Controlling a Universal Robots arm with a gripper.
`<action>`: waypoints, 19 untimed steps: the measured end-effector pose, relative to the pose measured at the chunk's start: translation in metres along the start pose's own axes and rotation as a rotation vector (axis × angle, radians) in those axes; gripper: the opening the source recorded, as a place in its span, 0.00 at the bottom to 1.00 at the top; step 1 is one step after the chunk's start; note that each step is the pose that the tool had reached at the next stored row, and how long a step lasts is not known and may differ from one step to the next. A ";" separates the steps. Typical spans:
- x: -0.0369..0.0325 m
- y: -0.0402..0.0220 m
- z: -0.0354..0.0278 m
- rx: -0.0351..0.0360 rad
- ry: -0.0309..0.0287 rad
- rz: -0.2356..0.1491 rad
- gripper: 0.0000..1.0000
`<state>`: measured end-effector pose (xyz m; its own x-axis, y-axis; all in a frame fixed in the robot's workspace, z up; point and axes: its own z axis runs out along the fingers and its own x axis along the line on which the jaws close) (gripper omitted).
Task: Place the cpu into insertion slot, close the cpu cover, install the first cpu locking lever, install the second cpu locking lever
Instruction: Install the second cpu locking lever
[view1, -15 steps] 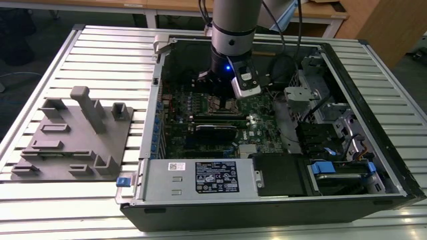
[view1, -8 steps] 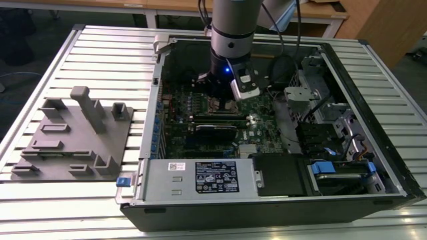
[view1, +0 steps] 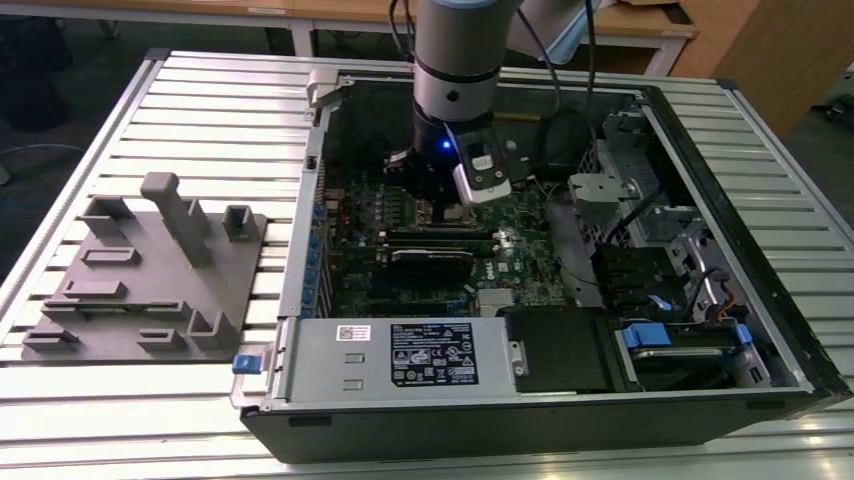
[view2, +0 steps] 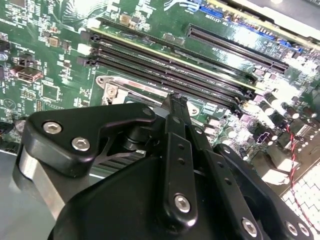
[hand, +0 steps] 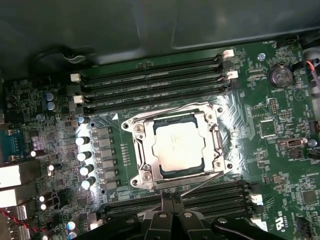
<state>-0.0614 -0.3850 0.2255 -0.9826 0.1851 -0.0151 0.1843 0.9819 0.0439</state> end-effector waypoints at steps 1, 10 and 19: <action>0.0001 -0.0002 0.0012 0.0001 0.0000 0.000 0.10; 0.0014 -0.0009 0.0068 0.0007 0.0000 0.000 0.10; 0.0041 -0.0015 0.0076 0.0006 0.0000 0.000 0.10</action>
<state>-0.0655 -0.3854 0.2177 -0.9826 0.1851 -0.0151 0.1843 0.9819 0.0433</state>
